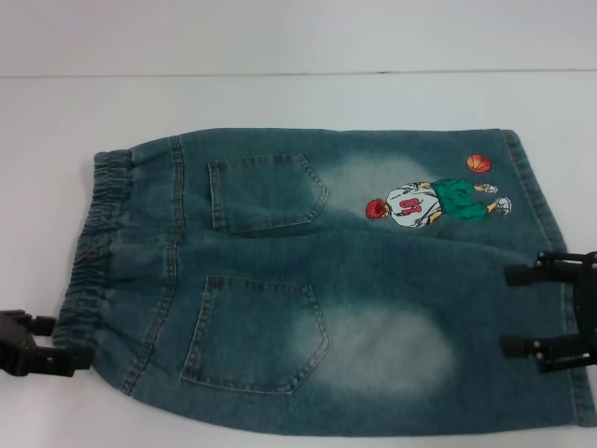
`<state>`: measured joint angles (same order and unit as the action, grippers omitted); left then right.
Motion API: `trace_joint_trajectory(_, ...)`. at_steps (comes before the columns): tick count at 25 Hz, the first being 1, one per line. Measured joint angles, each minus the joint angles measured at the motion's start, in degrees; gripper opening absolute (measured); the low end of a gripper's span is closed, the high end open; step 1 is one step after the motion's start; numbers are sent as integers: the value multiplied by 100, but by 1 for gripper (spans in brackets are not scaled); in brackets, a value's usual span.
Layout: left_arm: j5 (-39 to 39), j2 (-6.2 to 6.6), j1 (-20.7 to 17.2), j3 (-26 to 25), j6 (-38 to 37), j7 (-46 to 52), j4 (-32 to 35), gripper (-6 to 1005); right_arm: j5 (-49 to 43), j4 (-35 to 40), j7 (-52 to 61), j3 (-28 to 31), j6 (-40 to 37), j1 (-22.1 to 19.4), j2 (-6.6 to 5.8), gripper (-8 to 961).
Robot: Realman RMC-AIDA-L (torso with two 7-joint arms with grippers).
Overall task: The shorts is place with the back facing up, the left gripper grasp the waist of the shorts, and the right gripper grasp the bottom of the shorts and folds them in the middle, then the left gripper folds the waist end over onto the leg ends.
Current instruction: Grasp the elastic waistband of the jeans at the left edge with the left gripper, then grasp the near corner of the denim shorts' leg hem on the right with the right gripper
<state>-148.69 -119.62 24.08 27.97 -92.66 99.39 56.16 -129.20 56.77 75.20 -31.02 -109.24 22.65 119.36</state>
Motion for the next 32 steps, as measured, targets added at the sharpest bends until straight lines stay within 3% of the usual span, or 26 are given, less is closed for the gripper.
trace_joint_trajectory(12, 0, -9, 74, 151, 52, 35, 9, 859, 14, 0, 45, 0, 65, 12, 0, 924)
trace_joint_trajectory(18, 25, 0, 104, 126, 187, 66, 41, 637, 9, -3, 56, 3, 79, 4, 0, 925)
trace_joint_trajectory(28, 14, 0, 142, 178, 266, 73, 13, 162, 21, -86, 56, 181, 5, -22, -4, 921)
trace_joint_trajectory(32, 10, 0, 147, 196, 219, 81, 3, 113, 26, -88, 90, 243, -83, -38, -10, 919)
